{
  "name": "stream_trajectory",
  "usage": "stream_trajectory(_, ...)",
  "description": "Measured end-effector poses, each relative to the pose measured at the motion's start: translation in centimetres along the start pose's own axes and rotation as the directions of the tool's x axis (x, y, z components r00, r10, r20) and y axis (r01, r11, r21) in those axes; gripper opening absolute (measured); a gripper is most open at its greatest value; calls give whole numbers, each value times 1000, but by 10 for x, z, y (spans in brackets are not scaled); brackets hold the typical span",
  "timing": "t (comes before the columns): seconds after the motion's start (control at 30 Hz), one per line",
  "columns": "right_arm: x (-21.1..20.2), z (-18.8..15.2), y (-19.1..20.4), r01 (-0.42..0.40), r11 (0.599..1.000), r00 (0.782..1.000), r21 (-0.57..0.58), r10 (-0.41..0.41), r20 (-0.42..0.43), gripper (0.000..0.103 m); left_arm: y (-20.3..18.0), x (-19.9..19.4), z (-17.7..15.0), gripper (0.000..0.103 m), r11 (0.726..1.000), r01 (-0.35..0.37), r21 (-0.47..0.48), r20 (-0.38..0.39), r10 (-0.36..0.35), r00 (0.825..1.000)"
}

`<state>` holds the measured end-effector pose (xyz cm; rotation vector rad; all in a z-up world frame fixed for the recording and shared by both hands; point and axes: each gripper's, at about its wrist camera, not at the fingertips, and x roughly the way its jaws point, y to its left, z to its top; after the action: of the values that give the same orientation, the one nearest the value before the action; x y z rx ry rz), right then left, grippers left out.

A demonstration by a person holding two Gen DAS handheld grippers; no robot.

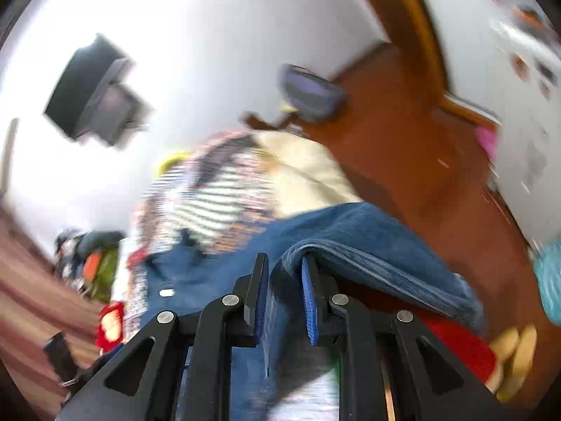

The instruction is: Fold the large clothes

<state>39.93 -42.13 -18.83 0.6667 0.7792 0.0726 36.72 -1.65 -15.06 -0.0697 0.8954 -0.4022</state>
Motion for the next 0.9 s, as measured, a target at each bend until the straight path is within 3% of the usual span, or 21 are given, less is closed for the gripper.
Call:
stream_trajectory(0.1,3,-9,52,-151,986,988,-67,150,-27,13,12,-12,-5,91,999,13,-34,22,-12,1000)
stream_trajectory(0.23,42,-40,109,-181,973,976,-144,160,-147,13,27,-23,-12,91,998,9,-62,34,-7,999)
stream_trajectory(0.4,70,-77,126,-60,971,976,-233,8,-217,14,42,-34,-22,91,998,-14,-54,24,15,1000)
stream_trajectory(0.57,52,-73,98,64,965,977,-255,-113,-181,14,33,-26,-18,91,999,-40,2,-6,40,999)
stream_trajectory(0.77,14,-53,40,243,942,956,-231,-273,-106,14,-28,2,12,91,993,46,112,-51,-40,998)
stream_trajectory(0.9,-21,-51,-6,355,916,927,-188,-371,-57,14,-92,36,35,91,968,163,192,-136,-138,981)
